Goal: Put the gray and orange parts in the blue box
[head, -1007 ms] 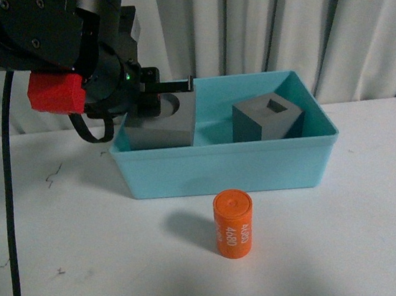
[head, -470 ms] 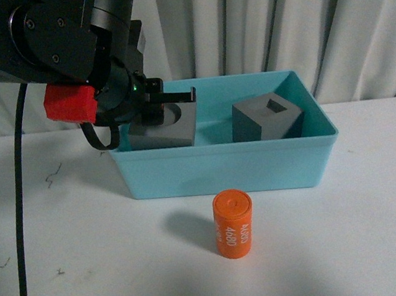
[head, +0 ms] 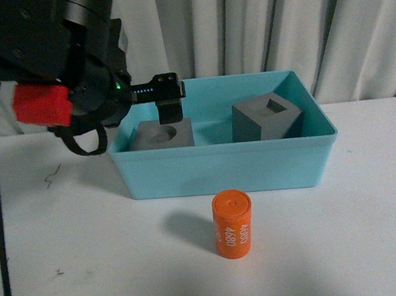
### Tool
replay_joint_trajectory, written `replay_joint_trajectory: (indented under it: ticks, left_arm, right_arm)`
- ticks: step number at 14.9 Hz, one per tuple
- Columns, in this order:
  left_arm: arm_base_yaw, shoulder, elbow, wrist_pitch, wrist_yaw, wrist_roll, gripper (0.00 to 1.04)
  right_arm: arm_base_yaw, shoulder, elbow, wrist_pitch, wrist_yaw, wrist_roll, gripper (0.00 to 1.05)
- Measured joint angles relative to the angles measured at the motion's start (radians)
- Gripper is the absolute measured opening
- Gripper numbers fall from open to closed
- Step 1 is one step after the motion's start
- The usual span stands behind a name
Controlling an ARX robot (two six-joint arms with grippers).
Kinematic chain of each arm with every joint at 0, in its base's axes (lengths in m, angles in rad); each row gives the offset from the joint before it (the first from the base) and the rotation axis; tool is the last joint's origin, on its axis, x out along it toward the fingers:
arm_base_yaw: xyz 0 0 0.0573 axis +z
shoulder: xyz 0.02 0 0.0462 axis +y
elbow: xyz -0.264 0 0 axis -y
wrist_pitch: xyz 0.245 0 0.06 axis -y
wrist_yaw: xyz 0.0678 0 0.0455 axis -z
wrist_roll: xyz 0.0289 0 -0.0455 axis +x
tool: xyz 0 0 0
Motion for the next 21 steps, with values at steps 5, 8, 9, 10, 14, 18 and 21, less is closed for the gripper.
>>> replay_joint_trajectory:
  ticks: [5, 8, 9, 10, 14, 18, 21]
  left_arm:
    - [-0.05, -0.668, -0.451, -0.071, 0.046, -0.265, 0.98]
    - [-0.237, -1.041, -0.803, -0.314, -0.064, -0.418, 0.98]
    - [-0.317, -1.174, -0.893, -0.42, -0.121, -0.497, 0.98]
    - [-0.379, -1.262, -0.927, -0.496, -0.179, -0.58, 0.98]
    - [-0.383, -1.653, -1.251, 0.149, -0.489, -0.167, 0.66]
    - [-0.096, -1.91, -1.276, 0.041, -0.226, 0.183, 0.17]
    - [0.068, -1.981, -1.283, -0.026, -0.061, 0.211, 0.02]
  right_arm:
    - [0.0, 0.0, 0.0, 0.0, 0.0, 0.0, 0.98]
    - [0.0, 0.0, 0.0, 0.0, 0.0, 0.0, 0.98]
    - [0.0, 0.0, 0.0, 0.0, 0.0, 0.0, 0.98]
    - [0.0, 0.0, 0.0, 0.0, 0.0, 0.0, 0.98]
    - [0.0, 0.0, 0.0, 0.0, 0.003, 0.0, 0.98]
    - [0.0, 0.0, 0.0, 0.0, 0.0, 0.0, 0.98]
    - [0.0, 0.0, 0.0, 0.0, 0.0, 0.0, 0.98]
